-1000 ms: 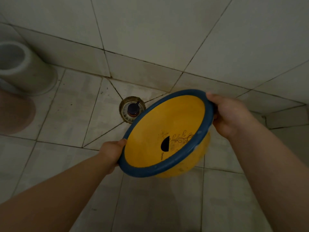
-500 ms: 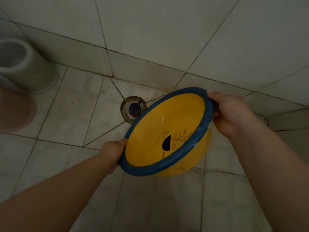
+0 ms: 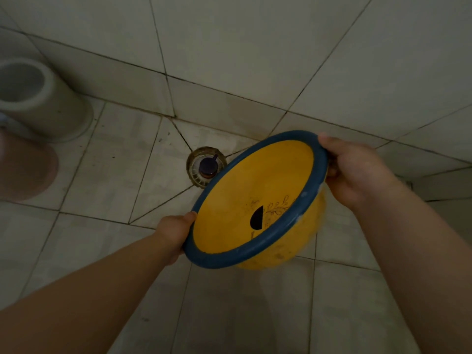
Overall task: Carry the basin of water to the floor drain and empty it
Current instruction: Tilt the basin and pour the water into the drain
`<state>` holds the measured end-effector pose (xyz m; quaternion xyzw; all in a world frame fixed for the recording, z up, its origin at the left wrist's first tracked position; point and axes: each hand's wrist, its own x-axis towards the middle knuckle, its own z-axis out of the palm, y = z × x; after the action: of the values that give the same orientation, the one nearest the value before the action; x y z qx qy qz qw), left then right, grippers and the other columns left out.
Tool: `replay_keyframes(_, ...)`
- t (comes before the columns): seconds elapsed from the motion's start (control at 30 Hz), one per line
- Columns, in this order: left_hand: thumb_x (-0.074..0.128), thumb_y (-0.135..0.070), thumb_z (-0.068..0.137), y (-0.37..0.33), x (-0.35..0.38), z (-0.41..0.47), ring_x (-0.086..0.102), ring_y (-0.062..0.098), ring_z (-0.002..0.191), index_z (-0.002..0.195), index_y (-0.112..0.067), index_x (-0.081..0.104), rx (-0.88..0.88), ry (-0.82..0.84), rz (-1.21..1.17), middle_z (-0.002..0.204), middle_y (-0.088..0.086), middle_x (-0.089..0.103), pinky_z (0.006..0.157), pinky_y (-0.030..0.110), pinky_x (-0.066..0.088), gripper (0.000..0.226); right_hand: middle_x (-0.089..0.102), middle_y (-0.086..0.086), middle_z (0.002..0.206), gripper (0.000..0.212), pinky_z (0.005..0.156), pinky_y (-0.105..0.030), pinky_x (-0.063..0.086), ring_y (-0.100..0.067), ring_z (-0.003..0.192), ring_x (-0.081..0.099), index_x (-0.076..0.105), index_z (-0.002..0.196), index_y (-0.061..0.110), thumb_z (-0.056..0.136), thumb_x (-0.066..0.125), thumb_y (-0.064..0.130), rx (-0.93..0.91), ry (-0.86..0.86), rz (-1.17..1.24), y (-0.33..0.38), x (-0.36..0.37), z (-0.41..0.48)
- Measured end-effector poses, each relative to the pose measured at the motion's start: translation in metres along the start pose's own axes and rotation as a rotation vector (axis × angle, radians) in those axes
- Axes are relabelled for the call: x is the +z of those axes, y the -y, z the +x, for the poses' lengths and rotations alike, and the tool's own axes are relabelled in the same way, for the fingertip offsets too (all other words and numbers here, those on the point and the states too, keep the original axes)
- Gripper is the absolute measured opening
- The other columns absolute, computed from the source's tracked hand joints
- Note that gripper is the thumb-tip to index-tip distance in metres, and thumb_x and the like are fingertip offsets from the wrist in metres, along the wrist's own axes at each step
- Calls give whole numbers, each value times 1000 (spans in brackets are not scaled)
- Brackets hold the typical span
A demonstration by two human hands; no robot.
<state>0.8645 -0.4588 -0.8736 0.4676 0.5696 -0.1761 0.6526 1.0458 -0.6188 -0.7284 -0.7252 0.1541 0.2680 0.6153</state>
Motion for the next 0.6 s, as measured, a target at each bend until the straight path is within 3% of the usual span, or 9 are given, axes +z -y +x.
replay_keyframes(0.13, 49, -26, 93, -1, -1, 1, 59, 28, 73, 76, -6, 59, -10, -8, 7, 87, 15, 62, 59, 34, 48, 28, 45, -1, 63, 18, 37, -12, 34, -6, 42, 40, 57, 76, 12, 92, 51, 18, -17, 15, -4, 2, 2, 1)
replay_keyframes(0.33, 49, -26, 93, -5, -4, -2, 57, 26, 70, 107, 3, 59, -10, -1, -21, 99, 18, 61, 56, 32, 45, 34, 46, 1, 55, 21, 37, -14, 32, -5, 39, 39, 56, 73, 10, 92, 51, 17, -31, 33, 11, 3, 6, 3)
replay_keyframes(0.43, 49, -25, 93, -6, -6, -4, 57, 25, 70, 111, 4, 58, -14, -1, -15, 112, 21, 63, 55, 32, 45, 36, 46, 0, 61, 19, 40, -15, 33, -7, 46, 40, 57, 76, 10, 93, 49, 17, -31, 51, -5, 3, 7, 3)
replay_keyframes(0.6, 48, -25, 94, -8, -7, -8, 56, 25, 70, 113, 5, 57, -18, 8, -30, 120, 23, 61, 55, 32, 44, 37, 41, -1, 61, 22, 36, -14, 33, -2, 35, 37, 55, 73, 10, 94, 48, 16, -51, 50, -22, 5, 8, 1)
